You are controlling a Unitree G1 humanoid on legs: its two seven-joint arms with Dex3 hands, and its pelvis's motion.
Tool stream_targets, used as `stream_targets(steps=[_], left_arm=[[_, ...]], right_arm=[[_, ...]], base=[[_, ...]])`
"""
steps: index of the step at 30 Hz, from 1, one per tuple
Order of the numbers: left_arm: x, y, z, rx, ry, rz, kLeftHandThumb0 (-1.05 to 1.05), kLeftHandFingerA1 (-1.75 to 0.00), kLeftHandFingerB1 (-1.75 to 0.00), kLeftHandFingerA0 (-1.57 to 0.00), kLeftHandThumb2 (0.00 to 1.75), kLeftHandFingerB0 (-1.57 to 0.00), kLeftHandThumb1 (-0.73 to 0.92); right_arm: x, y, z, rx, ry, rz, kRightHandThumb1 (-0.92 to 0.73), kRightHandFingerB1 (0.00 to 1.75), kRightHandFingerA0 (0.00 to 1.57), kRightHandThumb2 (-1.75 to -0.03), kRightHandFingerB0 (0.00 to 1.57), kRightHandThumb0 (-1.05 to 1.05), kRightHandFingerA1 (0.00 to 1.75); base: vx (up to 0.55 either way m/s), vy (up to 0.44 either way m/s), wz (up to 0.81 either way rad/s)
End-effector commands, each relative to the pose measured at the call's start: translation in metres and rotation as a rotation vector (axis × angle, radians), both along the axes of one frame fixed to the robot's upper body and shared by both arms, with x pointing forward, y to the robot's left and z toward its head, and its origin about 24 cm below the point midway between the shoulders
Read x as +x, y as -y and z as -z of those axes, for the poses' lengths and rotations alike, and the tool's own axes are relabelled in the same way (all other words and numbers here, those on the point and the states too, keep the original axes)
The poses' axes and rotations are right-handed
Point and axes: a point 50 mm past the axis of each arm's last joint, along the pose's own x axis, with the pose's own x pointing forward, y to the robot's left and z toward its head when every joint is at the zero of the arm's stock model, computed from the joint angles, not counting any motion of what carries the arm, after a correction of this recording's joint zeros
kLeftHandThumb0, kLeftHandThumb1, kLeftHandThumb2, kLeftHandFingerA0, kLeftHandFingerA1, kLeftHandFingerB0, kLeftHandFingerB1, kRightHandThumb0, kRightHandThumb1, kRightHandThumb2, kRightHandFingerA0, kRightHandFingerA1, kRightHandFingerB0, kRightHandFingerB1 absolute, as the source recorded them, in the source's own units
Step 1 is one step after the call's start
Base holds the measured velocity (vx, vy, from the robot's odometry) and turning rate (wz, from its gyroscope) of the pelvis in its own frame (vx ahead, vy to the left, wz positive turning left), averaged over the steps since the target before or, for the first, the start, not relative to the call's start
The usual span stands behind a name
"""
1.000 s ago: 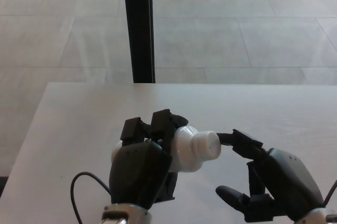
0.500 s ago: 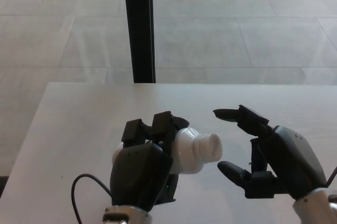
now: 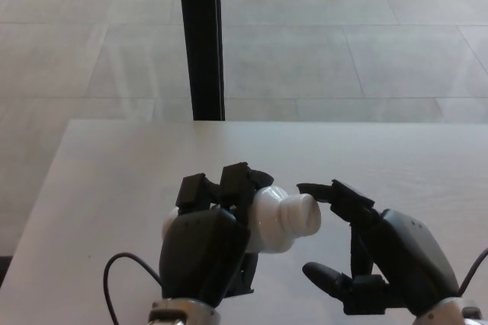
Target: The robot uses its left hand to to lift the bottle kept on the middle of the desk and tilts it towards its right hand. It then uses its right hand to rotate its cap to open it and places the bottle and cap back on the desk
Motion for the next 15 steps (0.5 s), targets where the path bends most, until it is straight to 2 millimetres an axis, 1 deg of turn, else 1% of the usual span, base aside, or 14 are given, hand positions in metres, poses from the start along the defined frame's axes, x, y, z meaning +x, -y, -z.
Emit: stream_targets(steps=[1, 4, 5, 6, 7, 8, 9, 10, 11, 12, 13, 14, 15], left_arm=[[0.0004, -0.0005, -0.0016, -0.006, 0.033, 0.006, 0.11, -1.75, -1.47, -0.84, 1.09, -0.76, 0.65], [0.0004, -0.0005, -0.0015, -0.003, 0.032, 0.009, 0.10, -1.75, -1.48, -0.83, 1.09, -0.75, 0.65], [0.0004, -0.0005, -0.0014, -0.003, 0.031, 0.009, 0.10, -1.75, -1.48, -0.83, 1.09, -0.75, 0.65], [0.0004, -0.0004, -0.0014, -0.003, 0.031, 0.009, 0.10, -1.75, -1.48, -0.83, 1.09, -0.75, 0.65], [-0.0010, -0.0002, -0.0008, 0.005, 0.022, 0.009, 0.07, -1.59, -1.25, -0.85, 1.00, -0.77, 0.66], [-0.0016, 0.0000, -0.0008, -0.003, 0.016, 0.011, 0.08, -1.61, -1.24, -0.87, 1.00, -0.79, 0.67], [-0.0018, -0.0001, -0.0009, -0.004, 0.013, 0.013, 0.08, -1.53, -1.14, -0.89, 1.00, -0.81, 0.66], [-0.0019, -0.0001, -0.0008, -0.004, 0.013, 0.013, 0.08, -1.53, -1.14, -0.89, 1.00, -0.81, 0.66], [-0.0025, 0.0002, -0.0001, -0.005, 0.009, 0.012, 0.09, -1.46, -1.01, -0.92, 0.98, -0.82, 0.66], [-0.0027, 0.0004, 0.0000, -0.004, 0.003, 0.010, 0.09, -1.46, -1.01, -0.92, 0.98, -0.82, 0.66], [-0.0031, 0.0009, 0.0004, -0.013, -0.001, 0.011, 0.08, -1.56, -1.09, -0.92, 0.96, -0.81, 0.69], [-0.0032, 0.0011, 0.0004, -0.011, 0.002, 0.009, 0.06, -1.50, -1.02, -0.91, 0.96, -0.80, 0.67], [-0.0031, 0.0016, -0.0001, 0.000, -0.005, 0.007, 0.08, -1.51, -1.02, -0.90, 0.95, -0.80, 0.69]], right_arm=[[-0.0002, 0.0001, -0.0005, 0.000, 0.018, -0.011, -0.61, 0.46, 0.89, -0.64, 0.39, -0.57, 1.70], [0.0006, 0.0000, -0.0013, -0.009, 0.025, -0.011, -0.61, 0.46, 0.89, -0.64, 0.39, -0.57, 1.69], [0.0008, -0.0001, -0.0016, -0.006, 0.028, -0.010, -0.48, 0.58, 1.23, -0.92, 0.35, -0.56, 1.40], [0.0008, -0.0001, -0.0017, -0.006, 0.028, -0.010, -0.48, 0.58, 1.23, -0.92, 0.35, -0.56, 1.40], [0.0006, -0.0002, -0.0017, 0.003, 0.036, -0.011, -0.50, 0.58, 1.23, -0.92, 0.36, -0.57, 1.41], [0.0007, -0.0002, -0.0027, 0.008, 0.039, -0.012, -0.51, 0.58, 1.23, -0.93, 0.35, -0.58, 1.42], [0.0011, -0.0001, -0.0036, 0.006, 0.046, -0.010, -0.50, 0.59, 1.23, -0.93, 0.35, -0.57, 1.41], [0.0010, -0.0001, -0.0034, 0.007, 0.046, -0.010, -0.50, 0.59, 1.23, -0.93, 0.35, -0.57, 1.41], [0.0018, 0.0001, -0.0050, 0.010, 0.052, -0.011, -0.51, 0.59, 1.24, -0.93, 0.35, -0.56, 1.41], [0.0020, 0.0002, -0.0055, 0.010, 0.055, -0.011, -0.51, 0.59, 1.24, -0.93, 0.35, -0.56, 1.41], [0.0021, 0.0004, -0.0069, 0.007, 0.054, -0.009, -0.51, 0.60, 1.24, -0.94, 0.35, -0.55, 1.40], [0.0020, 0.0005, -0.0073, 0.012, 0.057, -0.009, -0.65, 0.50, 0.93, -0.60, 0.41, -0.52, 1.65], [0.0020, 0.0007, -0.0072, 0.013, 0.062, -0.010, -0.64, 0.53, 0.93, -0.66, 0.42, -0.52, 1.64]], base=[[0.00, 0.000, 0.00], [0.00, 0.000, 0.00], [0.00, 0.000, 0.00], [0.00, 0.000, 0.00], [0.00, 0.000, 0.00], [0.00, 0.000, 0.00], [0.00, 0.000, 0.00], [0.00, 0.000, 0.00], [0.00, 0.000, 0.00], [0.00, 0.000, 0.00], [0.00, 0.000, 0.00], [0.00, 0.000, 0.00], [0.00, 0.000, 0.00]])
